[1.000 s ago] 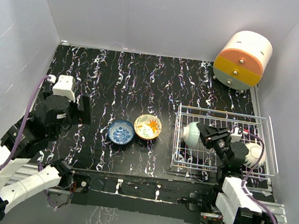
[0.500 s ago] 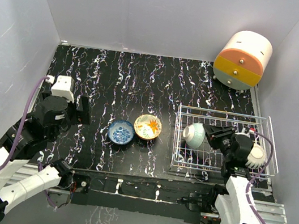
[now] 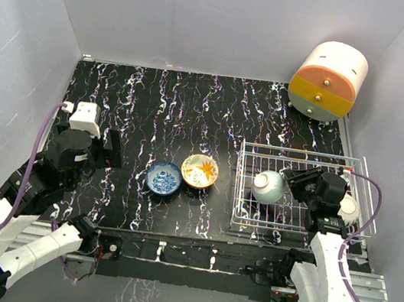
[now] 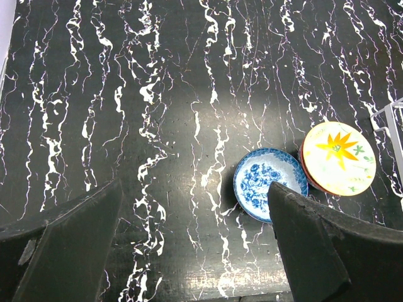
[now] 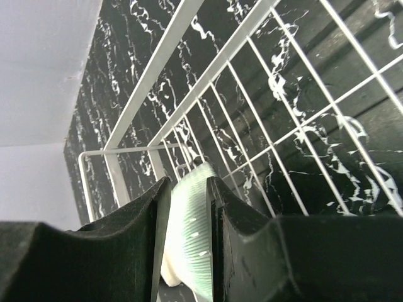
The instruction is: Load the bowls into the dish rack
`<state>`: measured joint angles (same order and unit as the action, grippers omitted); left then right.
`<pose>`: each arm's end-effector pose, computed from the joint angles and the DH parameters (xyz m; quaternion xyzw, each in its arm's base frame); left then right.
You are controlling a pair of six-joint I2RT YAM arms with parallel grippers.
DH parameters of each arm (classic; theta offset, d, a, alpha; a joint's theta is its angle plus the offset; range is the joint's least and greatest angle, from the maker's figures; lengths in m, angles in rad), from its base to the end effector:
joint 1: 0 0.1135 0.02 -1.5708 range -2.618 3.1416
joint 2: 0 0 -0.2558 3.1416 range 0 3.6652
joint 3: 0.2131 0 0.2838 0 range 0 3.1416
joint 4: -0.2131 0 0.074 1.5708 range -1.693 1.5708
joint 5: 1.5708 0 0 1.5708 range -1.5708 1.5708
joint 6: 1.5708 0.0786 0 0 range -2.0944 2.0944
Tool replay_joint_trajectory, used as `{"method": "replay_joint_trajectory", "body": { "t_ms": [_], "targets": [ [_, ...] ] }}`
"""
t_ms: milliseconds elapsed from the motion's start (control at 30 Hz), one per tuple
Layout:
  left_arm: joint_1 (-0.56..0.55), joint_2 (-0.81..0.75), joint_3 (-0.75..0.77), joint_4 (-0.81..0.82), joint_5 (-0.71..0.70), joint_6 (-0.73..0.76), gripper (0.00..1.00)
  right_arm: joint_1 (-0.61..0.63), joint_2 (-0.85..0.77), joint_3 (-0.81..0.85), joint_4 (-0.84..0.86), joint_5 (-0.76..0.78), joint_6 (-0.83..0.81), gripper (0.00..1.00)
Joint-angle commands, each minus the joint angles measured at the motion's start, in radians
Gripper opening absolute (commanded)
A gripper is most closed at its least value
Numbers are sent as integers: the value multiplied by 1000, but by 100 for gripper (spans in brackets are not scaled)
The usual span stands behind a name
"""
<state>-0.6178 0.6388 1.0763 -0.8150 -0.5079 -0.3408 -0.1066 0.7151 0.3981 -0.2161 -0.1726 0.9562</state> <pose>0.1632 -0.0691 0.3853 -0.0293 0.8125 -0.0664 0.5784 0.2396 -0.0121 0.1748 0.4016 0.7675 0.2718 0.4193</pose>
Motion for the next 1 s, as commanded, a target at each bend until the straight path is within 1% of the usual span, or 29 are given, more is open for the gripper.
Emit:
{"method": "replay_joint_trajectory", "body": {
  "t_ms": [0, 233, 333, 433, 500, 633, 667, 767, 800, 967],
  "targets": [
    [-5, -4, -10, 8, 6, 2, 97, -2, 1, 85, -61, 95, -88, 32],
    [-5, -8, -10, 5, 6, 0, 97, -2, 8, 116, -73, 106, -122, 34],
    [-5, -10, -12, 5, 5, 0, 97, -2, 51, 163, -115, 122, -184, 38],
    [-5, -7, -12, 13, 9, 3, 97, -2, 146, 239, -196, 136, -273, 47],
    [-5, -4, -13, 20, 11, 6, 97, -2, 210, 300, -261, 148, -321, 52],
    [-5, -9, -26, 50, 19, 12, 97, -2, 255, 375, -328, 169, -370, 60],
    [-5, -11, -32, 59, 22, 13, 97, -1, 253, 387, -335, 169, -376, 66],
    [-5, -14, -45, 84, 35, 18, 97, -1, 259, 434, -406, 171, -393, 91],
    [-5, -16, -49, 92, 41, 21, 97, -1, 262, 445, -435, 165, -397, 98],
    [-5, -28, -59, 116, 58, 32, 97, 1, 229, 455, -525, 155, -412, 99]
  ]
}}
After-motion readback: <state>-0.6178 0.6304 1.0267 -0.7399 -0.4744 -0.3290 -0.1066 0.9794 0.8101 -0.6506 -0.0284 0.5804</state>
